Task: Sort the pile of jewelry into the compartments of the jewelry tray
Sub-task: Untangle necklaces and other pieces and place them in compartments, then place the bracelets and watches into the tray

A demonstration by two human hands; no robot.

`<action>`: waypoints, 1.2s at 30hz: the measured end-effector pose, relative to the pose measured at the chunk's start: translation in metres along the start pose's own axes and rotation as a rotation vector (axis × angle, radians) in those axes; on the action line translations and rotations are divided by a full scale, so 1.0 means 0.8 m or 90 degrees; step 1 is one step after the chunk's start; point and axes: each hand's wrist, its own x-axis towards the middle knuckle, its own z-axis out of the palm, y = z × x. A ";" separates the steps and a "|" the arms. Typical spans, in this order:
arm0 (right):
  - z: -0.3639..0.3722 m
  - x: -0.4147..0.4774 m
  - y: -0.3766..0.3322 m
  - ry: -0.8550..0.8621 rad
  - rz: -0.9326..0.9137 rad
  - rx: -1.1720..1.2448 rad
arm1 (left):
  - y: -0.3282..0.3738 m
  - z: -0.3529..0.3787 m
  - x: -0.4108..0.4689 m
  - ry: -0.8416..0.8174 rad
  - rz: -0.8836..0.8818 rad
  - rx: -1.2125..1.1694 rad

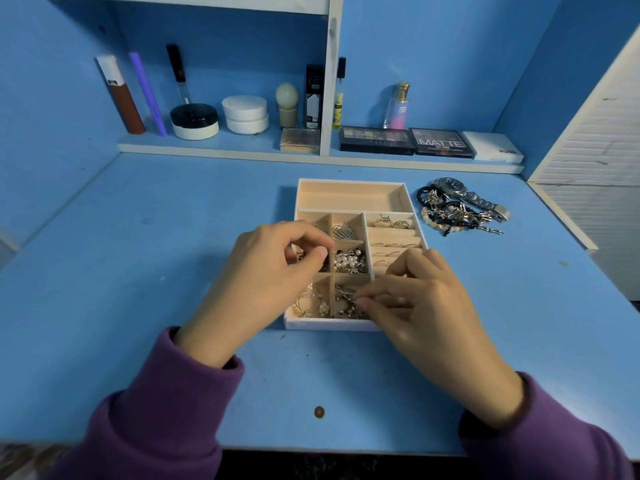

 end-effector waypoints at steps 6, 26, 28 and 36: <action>-0.036 0.019 0.018 -0.020 0.041 0.097 | 0.001 0.000 0.014 0.018 0.020 0.033; -0.041 0.097 0.137 -0.055 0.225 -0.203 | -0.026 0.047 0.079 0.082 -0.073 -0.154; -0.040 0.097 0.138 -0.063 0.225 -0.190 | -0.028 0.046 0.078 0.083 -0.071 -0.147; -0.045 0.090 0.146 0.047 0.197 -0.148 | -0.021 0.045 0.066 0.075 -0.056 -0.126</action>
